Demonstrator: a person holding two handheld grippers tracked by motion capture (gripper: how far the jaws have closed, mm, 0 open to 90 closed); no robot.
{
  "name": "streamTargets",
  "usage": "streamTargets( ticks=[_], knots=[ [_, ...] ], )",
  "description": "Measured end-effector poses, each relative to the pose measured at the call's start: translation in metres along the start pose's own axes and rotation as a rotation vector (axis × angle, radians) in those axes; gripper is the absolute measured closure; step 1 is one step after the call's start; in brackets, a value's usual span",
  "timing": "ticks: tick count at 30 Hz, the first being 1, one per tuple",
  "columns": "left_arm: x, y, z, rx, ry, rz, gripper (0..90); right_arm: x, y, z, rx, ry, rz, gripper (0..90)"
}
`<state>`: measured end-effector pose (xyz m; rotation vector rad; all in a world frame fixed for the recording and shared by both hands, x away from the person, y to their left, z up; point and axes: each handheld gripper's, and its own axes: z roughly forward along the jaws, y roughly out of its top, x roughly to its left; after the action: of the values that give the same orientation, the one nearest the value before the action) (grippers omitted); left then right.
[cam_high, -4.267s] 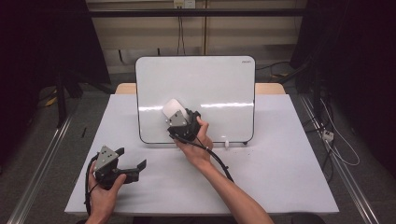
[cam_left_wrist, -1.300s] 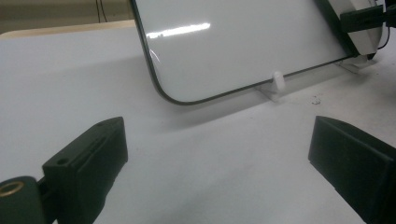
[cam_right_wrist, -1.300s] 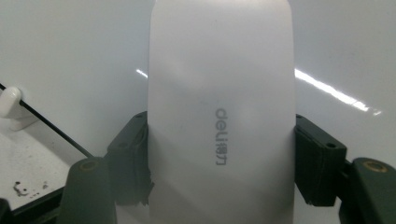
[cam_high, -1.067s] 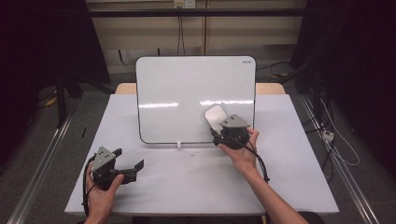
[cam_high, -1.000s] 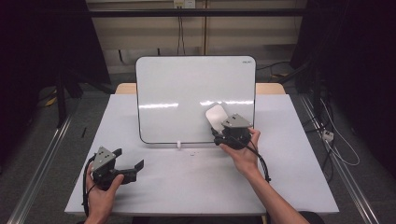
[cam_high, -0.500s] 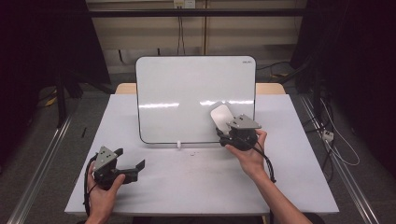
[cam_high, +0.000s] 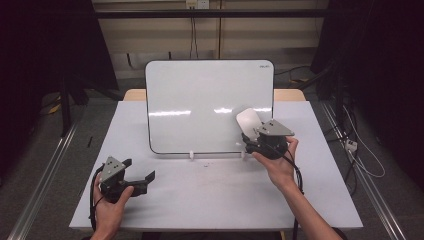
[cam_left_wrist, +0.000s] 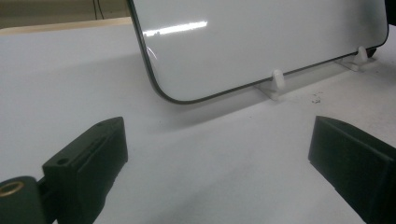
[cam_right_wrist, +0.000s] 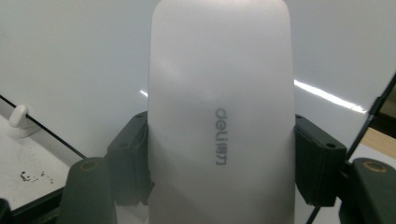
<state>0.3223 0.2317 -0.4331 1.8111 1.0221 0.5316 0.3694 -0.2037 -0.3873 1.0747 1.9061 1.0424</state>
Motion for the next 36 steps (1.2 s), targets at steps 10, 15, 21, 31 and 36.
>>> streamTargets(
  ticks=[10,15,21,31,36],
  knots=[
    [-0.002,0.001,0.002,-0.004,-0.01,-0.002,4.7,-0.009,-0.007,-0.01,-0.004,-0.041,-0.001,31.7],
    [-0.004,0.004,0.005,0.0,-0.015,0.013,4.7,-0.013,-0.013,-0.014,0.005,-0.066,-0.004,31.7],
    [-0.006,0.005,0.006,0.001,-0.019,0.022,5.1,-0.016,-0.018,-0.014,0.017,-0.099,-0.009,31.7],
    [-0.005,0.005,0.005,-0.005,-0.012,0.013,5.1,-0.01,-0.016,0.002,0.03,-0.116,-0.043,31.7],
    [-0.004,0.004,0.005,0.0,-0.012,0.007,5.1,-0.009,-0.018,0.013,0.046,-0.129,-0.036,31.7]
  ],
)
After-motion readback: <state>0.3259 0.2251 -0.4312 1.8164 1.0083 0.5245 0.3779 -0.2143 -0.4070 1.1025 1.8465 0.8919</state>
